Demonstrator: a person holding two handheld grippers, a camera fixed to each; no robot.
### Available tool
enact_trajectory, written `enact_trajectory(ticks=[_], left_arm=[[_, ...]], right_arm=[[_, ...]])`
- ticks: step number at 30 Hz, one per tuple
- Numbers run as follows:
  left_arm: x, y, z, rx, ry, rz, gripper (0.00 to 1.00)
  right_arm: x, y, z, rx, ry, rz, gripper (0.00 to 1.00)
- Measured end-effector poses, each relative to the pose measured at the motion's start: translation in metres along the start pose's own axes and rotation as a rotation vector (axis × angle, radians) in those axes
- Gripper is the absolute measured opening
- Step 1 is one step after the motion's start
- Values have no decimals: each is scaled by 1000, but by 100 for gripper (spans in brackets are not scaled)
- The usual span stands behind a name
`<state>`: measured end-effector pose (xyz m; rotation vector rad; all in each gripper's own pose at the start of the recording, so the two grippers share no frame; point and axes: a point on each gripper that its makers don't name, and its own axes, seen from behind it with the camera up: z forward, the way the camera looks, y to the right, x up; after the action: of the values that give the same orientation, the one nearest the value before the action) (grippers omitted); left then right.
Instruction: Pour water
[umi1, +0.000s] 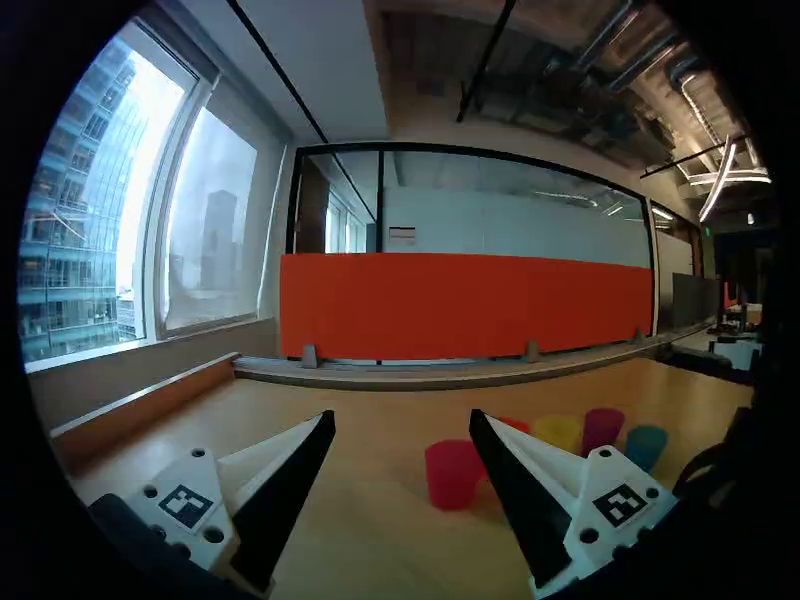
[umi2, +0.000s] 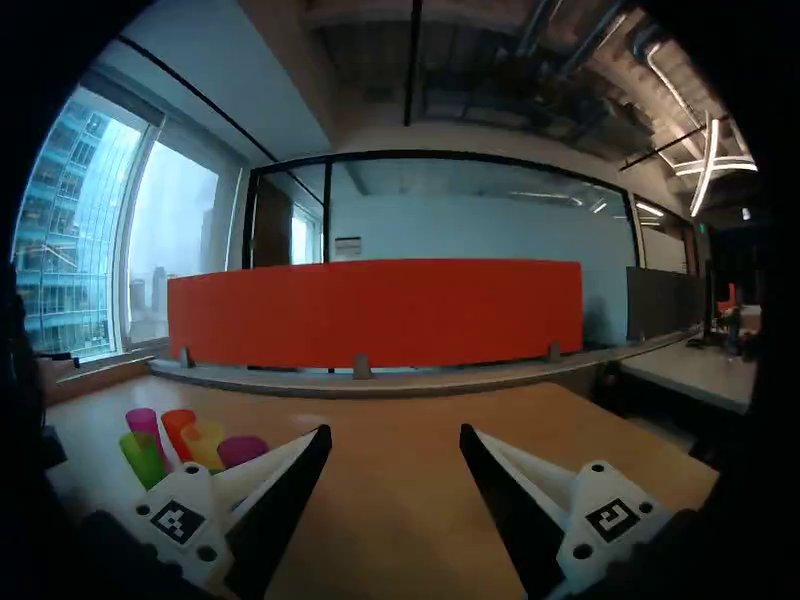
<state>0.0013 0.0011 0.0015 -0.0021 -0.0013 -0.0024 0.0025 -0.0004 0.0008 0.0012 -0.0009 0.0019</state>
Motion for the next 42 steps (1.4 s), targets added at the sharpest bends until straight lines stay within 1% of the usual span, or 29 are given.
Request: enact_trajectory(ticks=[3, 6, 12, 16, 22, 26, 30, 36, 39, 42], left_arm=[[8, 6, 7, -14, -7, -12, 100], [24, 10, 12, -38, -12, -21, 100], [61, 12, 17, -61, -11, 5, 100], [89, 17, 19, -92, -8, 8, 100], [126, 19, 22, -123, 3, 26, 100], [142, 25, 23, -157, 3, 32, 100], [147, 34, 24, -205, -2, 46, 100], [139, 50, 25, -291, -34, 96, 100], [135, 58, 24, -332, -42, 104, 100], [134, 66, 22, -377, -44, 96, 100]], right_arm=[[15, -2, 4, 9, -4, 10, 99], [36, -6, 6, 34, -3, 18, 99], [74, -13, 9, 84, 3, 9, 99], [97, -16, 10, 102, 1, -1, 99], [122, -21, 12, 126, -12, -19, 99], [131, -24, 15, 148, -14, -37, 99], [134, -30, 17, 181, -17, -34, 99], [134, -45, 18, 279, -21, -22, 99], [135, -56, 15, 337, -25, -21, 99], [139, -69, 10, 401, -27, -24, 99]])
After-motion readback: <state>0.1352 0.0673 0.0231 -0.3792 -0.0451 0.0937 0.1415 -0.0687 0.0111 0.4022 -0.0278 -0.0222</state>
